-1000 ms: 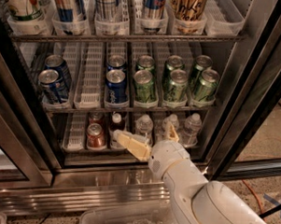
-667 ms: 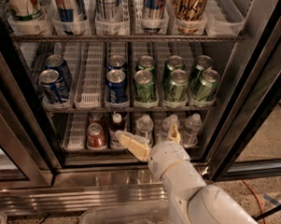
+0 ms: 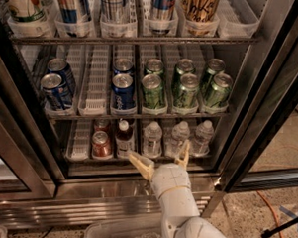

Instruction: Pick water bottle from bottom shelf of fridge

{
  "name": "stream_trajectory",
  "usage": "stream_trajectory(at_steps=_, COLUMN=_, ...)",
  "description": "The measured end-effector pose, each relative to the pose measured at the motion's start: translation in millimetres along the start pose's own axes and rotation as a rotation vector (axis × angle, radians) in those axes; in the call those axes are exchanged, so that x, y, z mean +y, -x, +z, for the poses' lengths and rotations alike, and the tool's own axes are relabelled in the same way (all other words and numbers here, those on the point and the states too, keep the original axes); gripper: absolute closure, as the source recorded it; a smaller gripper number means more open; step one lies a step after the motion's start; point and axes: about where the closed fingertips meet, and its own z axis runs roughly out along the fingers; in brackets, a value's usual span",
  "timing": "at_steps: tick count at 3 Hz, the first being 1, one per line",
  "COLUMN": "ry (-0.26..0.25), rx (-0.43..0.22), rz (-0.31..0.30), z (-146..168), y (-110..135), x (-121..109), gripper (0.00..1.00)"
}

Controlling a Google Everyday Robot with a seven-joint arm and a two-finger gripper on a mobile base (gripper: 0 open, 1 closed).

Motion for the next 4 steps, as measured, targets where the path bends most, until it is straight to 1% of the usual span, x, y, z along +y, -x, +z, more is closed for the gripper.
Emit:
stream_trajectory(at_steps=1, ry=-0.125, rx=-0.035, rz=-0.12, z=1, y=-16, x=-24, gripper=0.0)
stream_trajectory(at_steps=2, ry=-0.23, rx=-0.12, rz=-0.177, z=-5, y=-9, x=-52, gripper=0.0)
stream_trajectory(at_steps=3, ry=-0.295, rx=-0.238, rz=-0.197, z=-22, y=6, x=-76, gripper=0.0)
stream_trajectory(at_steps=4, ry=-0.321, rx=-0.3, rz=-0.251, z=-27, y=24, x=-77, gripper=0.0)
